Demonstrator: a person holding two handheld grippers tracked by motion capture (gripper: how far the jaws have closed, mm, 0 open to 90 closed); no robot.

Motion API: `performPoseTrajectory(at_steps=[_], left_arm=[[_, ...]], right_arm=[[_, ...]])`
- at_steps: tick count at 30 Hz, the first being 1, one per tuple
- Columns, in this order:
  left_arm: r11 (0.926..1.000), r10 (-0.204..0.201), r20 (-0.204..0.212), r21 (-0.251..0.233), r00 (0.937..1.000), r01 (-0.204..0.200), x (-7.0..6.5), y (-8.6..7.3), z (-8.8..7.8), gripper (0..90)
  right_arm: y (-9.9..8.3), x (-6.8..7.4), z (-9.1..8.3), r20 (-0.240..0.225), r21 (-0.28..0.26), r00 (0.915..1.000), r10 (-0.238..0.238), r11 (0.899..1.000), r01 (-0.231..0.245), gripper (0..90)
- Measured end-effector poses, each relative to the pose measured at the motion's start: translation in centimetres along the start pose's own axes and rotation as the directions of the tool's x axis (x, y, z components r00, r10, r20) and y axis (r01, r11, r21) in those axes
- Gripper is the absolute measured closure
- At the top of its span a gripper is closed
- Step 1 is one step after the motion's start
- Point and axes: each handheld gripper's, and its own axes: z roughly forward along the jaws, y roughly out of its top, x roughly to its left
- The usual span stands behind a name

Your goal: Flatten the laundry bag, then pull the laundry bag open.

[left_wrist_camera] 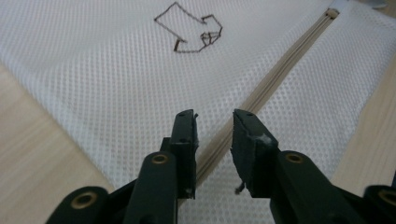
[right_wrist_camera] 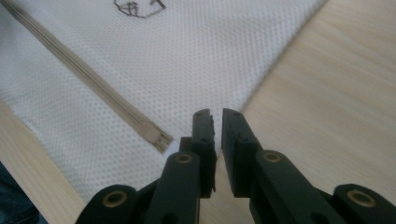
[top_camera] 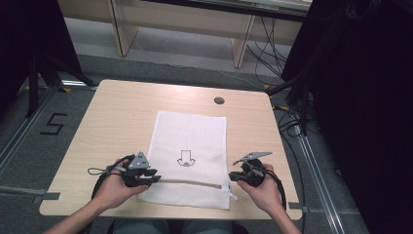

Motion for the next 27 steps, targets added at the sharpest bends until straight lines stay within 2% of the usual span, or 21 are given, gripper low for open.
performPoseTrajectory(at_steps=[2,3,4,6,7,9,12,13,14,15,16,18,19,20,21,22,23,25,27], left_arm=[[1.0000,0.000,-0.015,-0.006,0.9999,0.000,-0.1,0.1,0.3,65.8],[0.9998,-0.011,-0.013,-0.017,0.9999,0.010,-0.2,0.0,0.5,65.0],[0.9999,0.006,-0.016,-0.011,0.9999,-0.007,-0.2,0.1,0.5,63.6],[0.9999,0.008,-0.013,-0.011,0.9999,-0.009,-0.2,0.1,0.7,61.1],[0.9998,-0.001,-0.011,-0.018,0.9999,0.001,-0.3,0.1,0.8,60.3],[0.9995,-0.011,-0.009,-0.029,0.9999,0.011,-0.3,0.0,0.9,57.8],[0.9986,-0.029,-0.008,-0.044,0.9995,0.029,-0.2,-0.2,0.7,56.9],[0.9987,-0.023,-0.009,-0.046,0.9997,0.023,-0.1,-0.2,0.6,56.5],[0.9982,-0.037,-0.006,-0.048,0.9993,0.037,-0.1,-0.2,0.6,56.5],[0.9979,-0.045,-0.007,-0.048,0.9989,0.045,-0.2,-0.2,0.6,56.6],[0.9980,-0.041,-0.007,-0.049,0.9992,0.040,-0.1,-0.2,0.5,56.7],[0.9976,-0.052,0.003,-0.047,0.9987,0.052,-0.2,-0.2,0.6,57.2],[0.9982,-0.037,0.003,-0.047,0.9993,0.037,-0.2,-0.1,0.6,57.2],[0.9980,-0.038,0.012,-0.051,0.9992,0.038,-0.2,0.0,0.6,57.3],[0.9980,-0.036,0.011,-0.052,0.9993,0.037,-0.2,0.2,0.7,57.3],[0.9979,-0.036,0.015,-0.053,0.9992,0.037,-0.2,0.4,0.8,57.3],[0.9964,-0.056,0.018,-0.063,0.9983,0.057,-0.3,0.6,1.0,56.6],[0.9967,-0.047,0.015,-0.065,0.9988,0.048,-0.4,0.8,1.1,54.9],[0.9974,-0.035,0.014,-0.063,0.9993,0.036,-0.5,0.9,1.2,55.0]], right_arm=[[-0.4,-0.7,-0.1,0.000,0.030,1.0000,-0.001,1.000,0.001,83.0],[-0.5,-0.7,0.0,-0.009,0.036,0.9997,0.023,0.999,-0.023,82.7],[-0.5,-1.0,-0.1,-0.005,0.034,0.9999,0.010,0.999,-0.010,82.4],[-0.5,-0.9,-0.1,0.009,0.018,0.9998,0.017,1.000,-0.017,80.8],[-0.6,-0.9,-0.1,0.004,-0.005,1.0000,0.002,1.000,-0.002,80.1],[-0.5,-0.6,-0.6,0.015,0.019,0.9999,0.000,1.000,0.000,78.2],[-0.5,-0.7,-0.5,0.022,0.010,0.9997,-0.013,1.000,0.013,75.8],[-0.5,-0.6,-0.5,0.025,0.008,0.9997,-0.003,1.000,0.003,75.0],[-0.4,-0.6,-0.3,0.030,-0.002,0.9995,-0.003,1.000,0.003,74.8],[-0.3,-0.5,-0.6,0.018,0.025,0.9998,-0.008,1.000,0.008,74.7],[-0.3,-0.4,-0.5,0.019,0.026,0.9998,-0.008,1.000,0.008,74.7],[-0.3,-0.3,0.0,0.021,0.005,0.9998,0.007,1.000,-0.007,75.8],[-0.3,-0.3,-0.2,0.000,0.028,1.0000,-0.008,1.000,0.008,75.9],[-0.4,-0.1,0.1,-0.011,0.025,0.9998,0.014,1.000,-0.014,75.9],[-0.4,-0.1,0.1,0.003,0.049,1.0000,-0.007,0.999,0.007,76.9],[-0.5,0.0,0.3,0.013,0.040,0.9999,-0.006,0.999,0.005,79.5],[-0.5,0.0,0.2,0.016,0.049,0.9998,-0.014,0.999,0.013,83.5],[-0.5,-0.1,0.2,0.025,0.045,0.9995,-0.019,0.999,0.018,90.0],[-0.4,0.1,-0.1,0.015,0.067,0.9999,-0.002,0.998,0.001,90.0]])
